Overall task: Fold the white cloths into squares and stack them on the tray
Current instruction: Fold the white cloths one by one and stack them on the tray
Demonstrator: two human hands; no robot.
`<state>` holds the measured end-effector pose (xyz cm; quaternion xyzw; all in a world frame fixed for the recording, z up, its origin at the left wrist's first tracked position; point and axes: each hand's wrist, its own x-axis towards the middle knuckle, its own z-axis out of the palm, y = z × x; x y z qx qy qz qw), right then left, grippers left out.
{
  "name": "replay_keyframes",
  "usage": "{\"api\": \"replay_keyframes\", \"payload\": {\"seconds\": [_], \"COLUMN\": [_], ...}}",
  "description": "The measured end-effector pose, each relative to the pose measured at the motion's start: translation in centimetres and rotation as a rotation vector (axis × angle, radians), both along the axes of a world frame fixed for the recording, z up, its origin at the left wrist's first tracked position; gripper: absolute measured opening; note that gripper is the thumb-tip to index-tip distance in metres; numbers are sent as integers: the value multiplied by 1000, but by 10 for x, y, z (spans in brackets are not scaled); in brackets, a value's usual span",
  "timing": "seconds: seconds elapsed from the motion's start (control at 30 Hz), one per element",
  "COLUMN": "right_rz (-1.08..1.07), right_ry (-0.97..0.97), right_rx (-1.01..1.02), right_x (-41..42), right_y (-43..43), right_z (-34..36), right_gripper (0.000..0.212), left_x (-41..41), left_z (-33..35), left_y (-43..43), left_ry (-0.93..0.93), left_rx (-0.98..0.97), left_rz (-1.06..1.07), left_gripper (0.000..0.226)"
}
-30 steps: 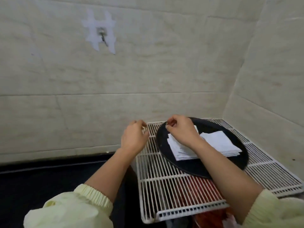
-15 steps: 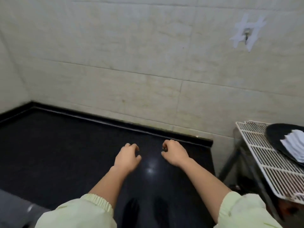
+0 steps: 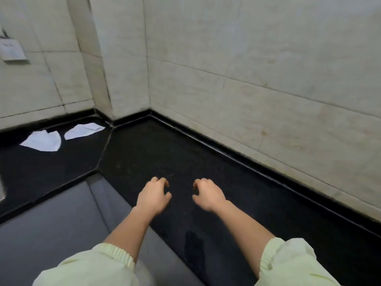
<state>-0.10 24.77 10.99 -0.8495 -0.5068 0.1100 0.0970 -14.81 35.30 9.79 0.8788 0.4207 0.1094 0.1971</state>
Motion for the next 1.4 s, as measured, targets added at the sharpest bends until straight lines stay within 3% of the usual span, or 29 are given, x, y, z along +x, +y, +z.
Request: {"api": "replay_keyframes", "payload": {"seconds": [0.7,1.17,1.4], "right_rz": [308,263,349], "right_ry": [-34,51,12], "right_rx": [-123,-206,-270], "right_x": [-66,-88,-98], "right_y": [428,661,744], "right_z": [-13,-59,-100], "right_gripper": [37,36,46], "left_x": [-76,-100,-109], "left_z": [-14,-59,-102], "left_y": [378,618,697], "left_ry": [108,208,300], "left_rx": [-82,-131,-59], "left_rz": [245,203,145], "left_gripper": [31,27,38]}}
